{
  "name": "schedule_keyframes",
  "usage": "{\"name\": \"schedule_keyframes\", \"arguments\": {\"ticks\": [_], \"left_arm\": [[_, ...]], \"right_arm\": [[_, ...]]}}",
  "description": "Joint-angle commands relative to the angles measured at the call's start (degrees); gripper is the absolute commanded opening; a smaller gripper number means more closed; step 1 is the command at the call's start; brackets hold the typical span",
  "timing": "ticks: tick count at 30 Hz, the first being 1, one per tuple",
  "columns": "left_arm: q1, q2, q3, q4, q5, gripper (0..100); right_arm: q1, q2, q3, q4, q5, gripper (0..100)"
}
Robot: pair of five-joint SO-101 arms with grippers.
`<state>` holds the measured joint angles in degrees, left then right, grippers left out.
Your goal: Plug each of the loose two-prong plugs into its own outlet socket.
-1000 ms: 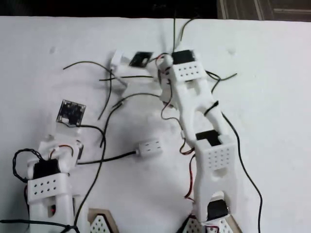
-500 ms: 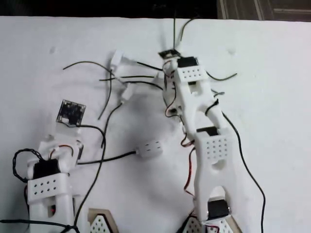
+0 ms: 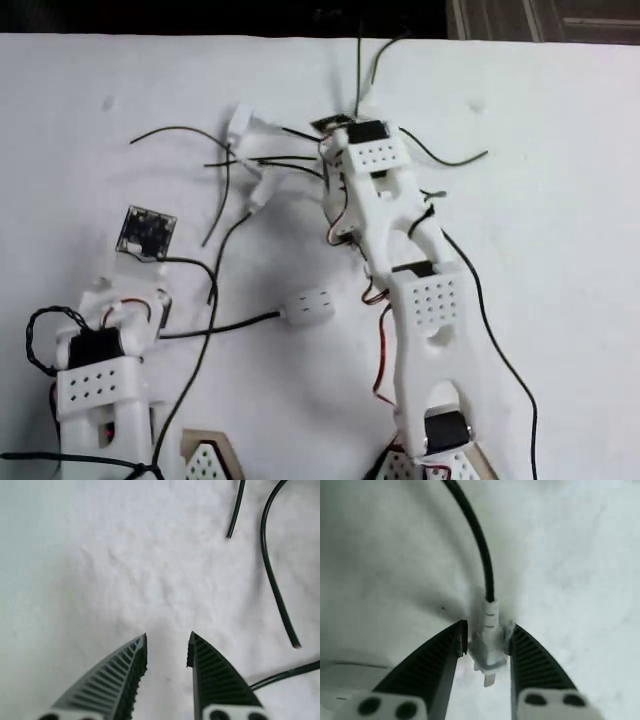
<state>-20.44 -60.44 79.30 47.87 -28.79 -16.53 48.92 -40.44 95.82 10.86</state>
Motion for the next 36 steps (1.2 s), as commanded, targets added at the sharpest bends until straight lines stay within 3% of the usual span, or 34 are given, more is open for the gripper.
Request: {"name": "schedule_keyframes", "arguments": {"ticks": [1,19,25,36], "left_arm": [[-0.4,-1.1,-0.09,-0.79,-0.44,15],[-0.4,-1.1,-0.09,-0.79,-0.44,15],[-0.4,-1.1,-0.09,-0.79,-0.44,15],[-0.4,-1.1,-0.09,-0.79,-0.44,15]], "right_arm": [[0.04,-0.84,-5.63,2.07,-0.35,7.4],[0.22,3.56,-6.95,2.24,-0.35,5.7],[0.13,4.79,-6.95,2.33,-0.44,9.9],[-1.01,3.03,-6.95,2.51,-0.44,1.7]]}}
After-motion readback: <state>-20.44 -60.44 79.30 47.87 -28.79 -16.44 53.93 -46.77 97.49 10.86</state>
